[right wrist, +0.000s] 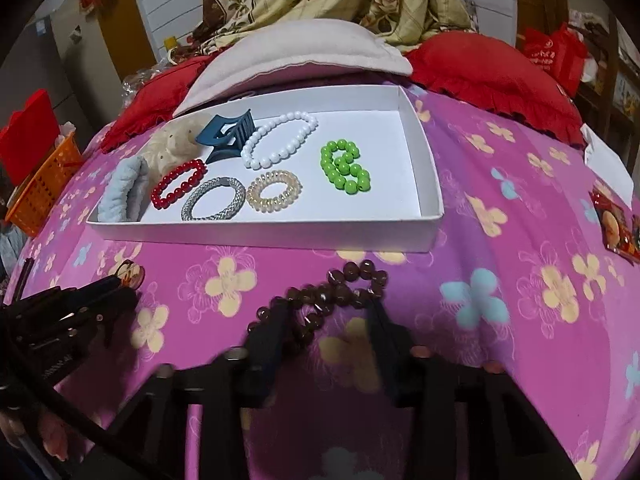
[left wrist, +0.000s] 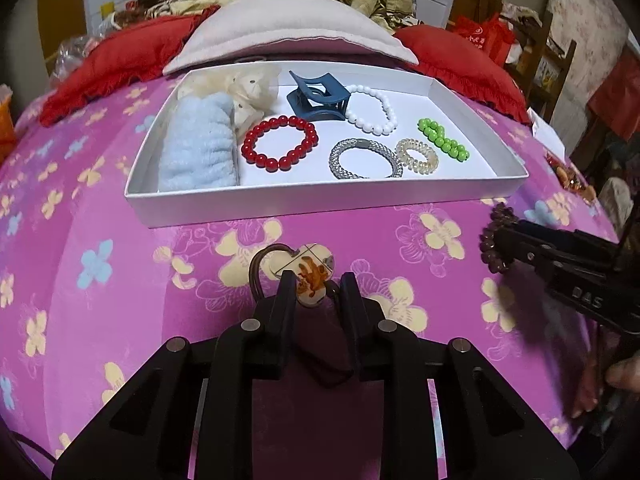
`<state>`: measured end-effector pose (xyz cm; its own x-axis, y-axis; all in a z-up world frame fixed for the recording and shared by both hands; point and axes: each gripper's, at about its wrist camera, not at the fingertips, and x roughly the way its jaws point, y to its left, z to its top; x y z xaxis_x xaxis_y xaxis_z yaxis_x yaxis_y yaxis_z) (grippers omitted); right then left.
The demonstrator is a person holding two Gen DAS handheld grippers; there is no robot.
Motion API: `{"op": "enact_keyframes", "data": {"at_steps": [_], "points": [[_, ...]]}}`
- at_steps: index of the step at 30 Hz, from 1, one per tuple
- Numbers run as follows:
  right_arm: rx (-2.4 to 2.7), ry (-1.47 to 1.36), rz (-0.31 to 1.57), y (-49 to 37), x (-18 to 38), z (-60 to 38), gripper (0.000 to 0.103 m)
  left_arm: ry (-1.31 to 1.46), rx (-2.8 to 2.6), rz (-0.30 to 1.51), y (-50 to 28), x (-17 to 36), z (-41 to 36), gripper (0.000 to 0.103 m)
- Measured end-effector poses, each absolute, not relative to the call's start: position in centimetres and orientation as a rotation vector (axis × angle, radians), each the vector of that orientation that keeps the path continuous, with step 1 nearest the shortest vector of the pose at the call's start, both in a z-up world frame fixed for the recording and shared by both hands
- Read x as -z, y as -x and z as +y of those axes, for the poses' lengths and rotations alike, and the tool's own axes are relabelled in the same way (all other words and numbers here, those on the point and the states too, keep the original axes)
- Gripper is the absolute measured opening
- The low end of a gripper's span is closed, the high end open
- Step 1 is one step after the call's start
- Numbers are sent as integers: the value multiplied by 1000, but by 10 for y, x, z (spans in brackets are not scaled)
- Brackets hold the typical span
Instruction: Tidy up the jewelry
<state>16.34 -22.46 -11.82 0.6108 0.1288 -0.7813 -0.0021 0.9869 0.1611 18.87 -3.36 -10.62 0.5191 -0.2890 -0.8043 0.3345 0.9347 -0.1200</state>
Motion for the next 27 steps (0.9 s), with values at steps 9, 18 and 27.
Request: {"op": "enact_keyframes", "data": {"at_steps": [9,18,27], "points": [[-114,-245,870,-157,107,-235,10,19,387,943,-185,93,-17,21],[-114,-248,778,-145,85,-240,10,25,401,924,-179,84,-13,21],[-139,-264,679,-133,64,-241,10,24,414,904,-174,76,-13,21]]}}
